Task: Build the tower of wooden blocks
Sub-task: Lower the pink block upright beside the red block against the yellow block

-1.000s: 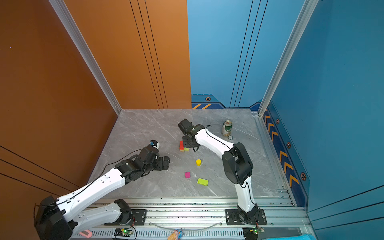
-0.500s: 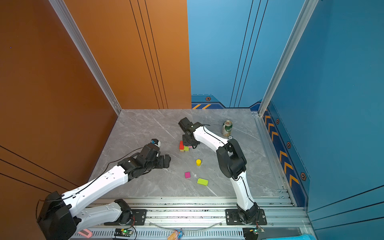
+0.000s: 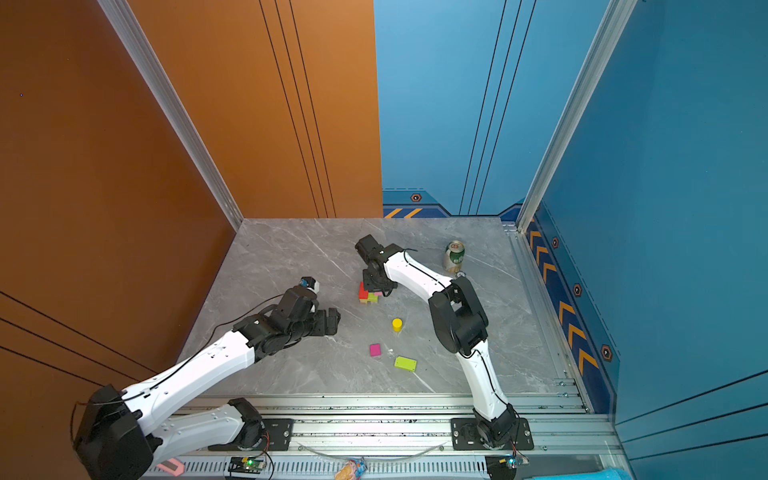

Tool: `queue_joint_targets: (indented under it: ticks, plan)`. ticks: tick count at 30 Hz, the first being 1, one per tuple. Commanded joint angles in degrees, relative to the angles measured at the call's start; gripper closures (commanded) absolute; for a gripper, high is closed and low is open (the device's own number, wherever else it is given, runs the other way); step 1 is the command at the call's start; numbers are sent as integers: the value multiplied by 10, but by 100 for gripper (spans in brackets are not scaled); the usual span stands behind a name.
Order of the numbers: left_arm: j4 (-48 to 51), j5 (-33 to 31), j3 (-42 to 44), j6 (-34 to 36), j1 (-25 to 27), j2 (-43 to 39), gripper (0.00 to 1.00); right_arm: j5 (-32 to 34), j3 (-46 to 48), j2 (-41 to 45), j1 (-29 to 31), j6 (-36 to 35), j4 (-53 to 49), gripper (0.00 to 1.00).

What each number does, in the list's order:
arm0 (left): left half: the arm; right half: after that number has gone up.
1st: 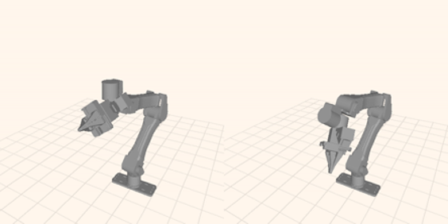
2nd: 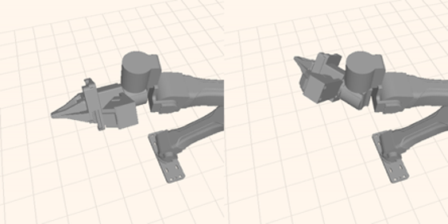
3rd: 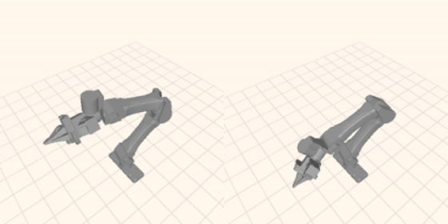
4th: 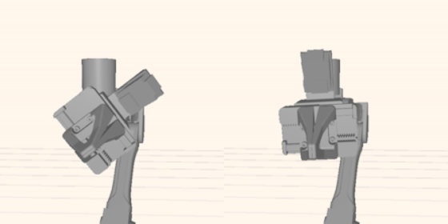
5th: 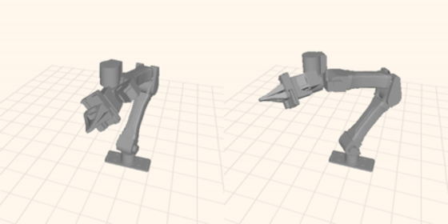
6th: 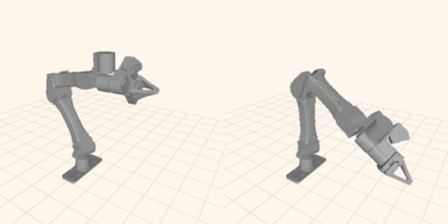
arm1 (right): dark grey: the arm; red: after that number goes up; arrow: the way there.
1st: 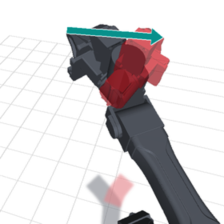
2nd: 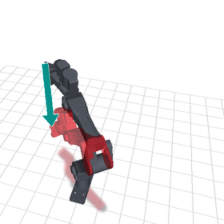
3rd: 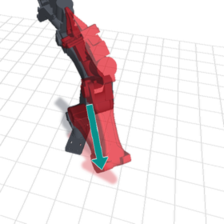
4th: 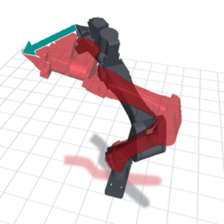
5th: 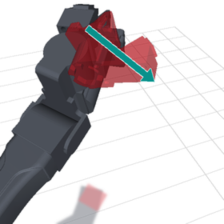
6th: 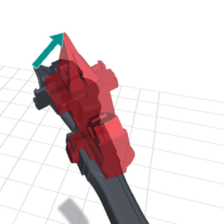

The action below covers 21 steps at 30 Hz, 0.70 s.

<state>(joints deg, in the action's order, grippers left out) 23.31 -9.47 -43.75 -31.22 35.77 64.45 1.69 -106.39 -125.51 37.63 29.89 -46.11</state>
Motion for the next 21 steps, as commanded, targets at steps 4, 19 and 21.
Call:
queue_joint_targets:
  ticks: [4,19,21]
  plan:
    - [-4,16,4,8,-8,-14,2,0,-15,-5,7,10,-20,70]
    - [-6,17,10,10,-12,-19,2,3,-31,-21,12,17,-31,69]
    - [-6,17,11,10,-13,-19,2,3,-32,-22,12,18,-33,69]
